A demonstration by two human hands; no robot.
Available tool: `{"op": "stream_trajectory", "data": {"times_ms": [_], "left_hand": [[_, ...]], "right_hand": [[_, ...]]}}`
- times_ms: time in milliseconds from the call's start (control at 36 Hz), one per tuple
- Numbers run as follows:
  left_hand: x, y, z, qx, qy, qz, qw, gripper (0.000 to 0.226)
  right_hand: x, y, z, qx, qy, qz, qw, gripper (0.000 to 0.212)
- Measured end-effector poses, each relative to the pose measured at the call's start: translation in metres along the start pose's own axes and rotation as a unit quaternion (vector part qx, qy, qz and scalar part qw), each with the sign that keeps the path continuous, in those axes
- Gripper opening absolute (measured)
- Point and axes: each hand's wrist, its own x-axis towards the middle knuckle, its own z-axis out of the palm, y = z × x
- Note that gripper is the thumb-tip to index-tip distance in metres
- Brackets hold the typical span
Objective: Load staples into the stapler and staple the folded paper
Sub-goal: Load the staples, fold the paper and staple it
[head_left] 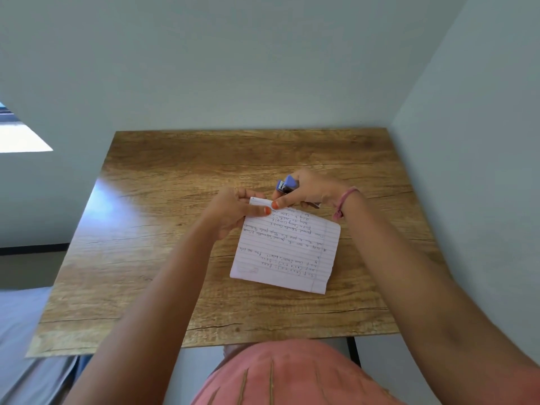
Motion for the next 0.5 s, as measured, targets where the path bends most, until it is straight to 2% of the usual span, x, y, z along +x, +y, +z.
{"op": "stream_trajectory", "data": {"times_ms": [194,333,500], "left_hand": [[0.0,0.006,0.003,-0.011,0.029,-0.007,1.0,0.015],[0.002,0.005,0.004,0.012,0.053,0.02,0.998,0.021],[0.001,0.005,0.005,0.048,0.1,0.062,0.992,0.017]], "right_hand": [[-0.001,0.001,0.001,0.025,0.016,0.0,1.0,0.012],[-0.004,0.003,0.001,0.048,0.021,0.003,0.999,0.014],[-0.014,0.013,-0.001,0.073,0.027,0.022,0.997,0.019]]}}
